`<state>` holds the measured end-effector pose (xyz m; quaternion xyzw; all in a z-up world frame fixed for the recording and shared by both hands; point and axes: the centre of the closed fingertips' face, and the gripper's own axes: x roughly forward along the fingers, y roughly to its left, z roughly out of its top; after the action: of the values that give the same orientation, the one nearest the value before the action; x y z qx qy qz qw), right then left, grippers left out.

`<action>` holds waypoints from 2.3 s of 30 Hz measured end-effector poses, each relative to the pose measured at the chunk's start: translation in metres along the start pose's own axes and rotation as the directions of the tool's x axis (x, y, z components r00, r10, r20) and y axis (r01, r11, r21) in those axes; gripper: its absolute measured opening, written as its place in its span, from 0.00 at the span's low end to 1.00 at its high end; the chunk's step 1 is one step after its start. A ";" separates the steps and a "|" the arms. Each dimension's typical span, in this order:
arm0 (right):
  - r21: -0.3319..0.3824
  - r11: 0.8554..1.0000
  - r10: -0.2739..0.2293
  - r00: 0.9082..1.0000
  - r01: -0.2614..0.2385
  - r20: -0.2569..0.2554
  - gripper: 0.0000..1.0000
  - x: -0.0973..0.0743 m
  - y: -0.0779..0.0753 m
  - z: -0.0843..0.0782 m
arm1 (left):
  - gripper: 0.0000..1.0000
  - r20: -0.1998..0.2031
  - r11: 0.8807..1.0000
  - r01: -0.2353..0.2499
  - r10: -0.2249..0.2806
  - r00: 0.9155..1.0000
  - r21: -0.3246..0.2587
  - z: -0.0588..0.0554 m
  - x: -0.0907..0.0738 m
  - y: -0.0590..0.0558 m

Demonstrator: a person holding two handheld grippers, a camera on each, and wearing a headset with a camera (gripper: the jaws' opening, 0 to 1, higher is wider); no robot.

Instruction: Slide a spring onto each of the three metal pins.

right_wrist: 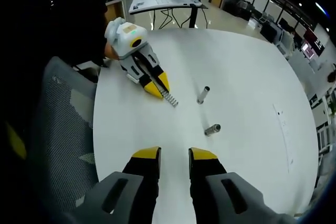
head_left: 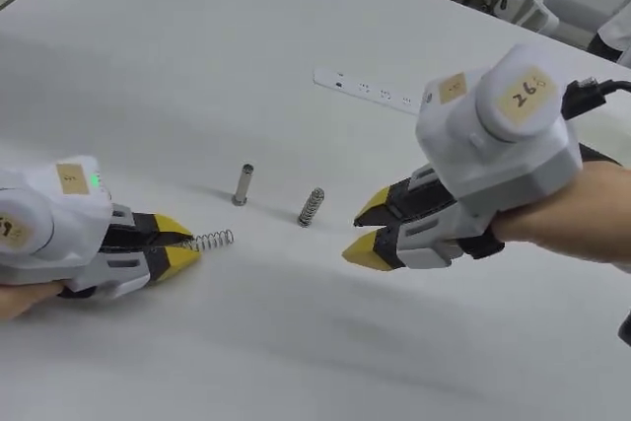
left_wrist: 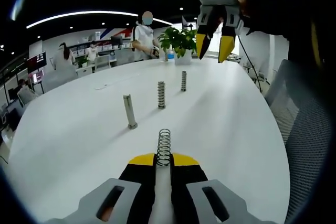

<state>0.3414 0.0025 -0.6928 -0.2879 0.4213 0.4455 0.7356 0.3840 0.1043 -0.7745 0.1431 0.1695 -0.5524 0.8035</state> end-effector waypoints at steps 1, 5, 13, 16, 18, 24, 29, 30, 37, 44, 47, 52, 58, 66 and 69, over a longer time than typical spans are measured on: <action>-0.001 1.000 0.003 1.000 -0.003 0.002 0.19 0.001 0.001 0.001 | 0.02 0.003 1.000 0.005 -0.005 1.000 0.002 0.002 -0.001 -0.003; -0.007 1.000 0.018 1.000 -0.018 0.005 0.19 0.004 0.005 0.002 | 0.02 0.023 0.999 0.030 -0.031 0.999 0.020 0.013 -0.003 -0.017; -0.024 0.998 0.054 0.999 -0.054 0.007 0.19 0.011 0.014 -0.001 | 0.02 0.051 0.996 0.077 -0.080 0.996 0.048 0.033 -0.007 -0.043; -0.031 0.997 0.071 0.997 -0.070 0.018 0.19 0.012 0.019 0.001 | 0.02 0.055 0.994 0.092 -0.095 0.994 0.064 0.040 -0.010 -0.051; -0.038 0.996 0.079 0.997 -0.078 0.024 0.19 0.012 0.022 0.002 | 0.02 0.068 0.993 0.100 -0.104 0.992 0.068 0.048 -0.012 -0.056; -0.072 0.991 0.117 0.992 -0.114 0.043 0.19 0.013 0.035 0.005 | 0.02 0.082 0.987 0.125 -0.134 0.988 0.105 0.065 -0.016 -0.069; -0.090 0.987 0.136 0.989 -0.132 0.049 0.19 0.014 0.042 0.007 | 0.02 0.088 0.982 0.141 -0.153 0.984 0.129 0.074 -0.018 -0.078; -0.091 0.987 0.140 0.989 -0.135 0.050 0.19 0.014 0.043 0.007 | 0.02 0.088 0.981 0.142 -0.154 0.984 0.134 0.075 -0.018 -0.080; -0.108 0.982 0.163 0.985 -0.157 0.052 0.19 0.014 0.052 0.008 | 0.02 0.103 0.977 0.152 -0.168 0.980 0.151 0.084 -0.021 -0.087; -0.125 0.977 0.178 0.983 -0.171 0.047 0.17 0.015 0.058 0.007 | 0.02 0.115 0.974 0.163 -0.182 0.977 0.160 0.088 -0.024 -0.094; -0.133 0.975 0.183 0.982 -0.175 0.046 0.15 0.015 0.060 0.007 | 0.02 0.118 0.974 0.164 -0.184 0.976 0.159 0.089 -0.024 -0.095; -0.146 0.973 0.187 0.982 -0.179 0.040 0.10 0.014 0.062 0.008 | 0.02 0.119 0.974 0.164 -0.183 0.976 0.158 0.089 -0.025 -0.096; -0.159 0.972 0.179 0.983 -0.171 0.038 0.09 0.008 0.063 0.011 | 0.02 0.118 0.974 0.161 -0.181 0.976 0.157 0.087 -0.024 -0.097; -0.176 0.970 0.177 0.983 -0.165 0.051 0.09 0.001 0.068 0.023 | 0.02 0.111 0.975 0.160 -0.178 0.978 0.156 0.083 -0.022 -0.097; -0.178 0.969 0.187 0.980 -0.173 0.062 0.09 -0.001 0.070 0.028 | 0.02 0.110 0.975 0.159 -0.177 0.978 0.154 0.082 -0.021 -0.097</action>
<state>0.2884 0.0552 -0.6817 -0.2931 0.3765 0.5560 0.6806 0.2951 0.0537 -0.6961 0.1515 0.0906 -0.6371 0.7503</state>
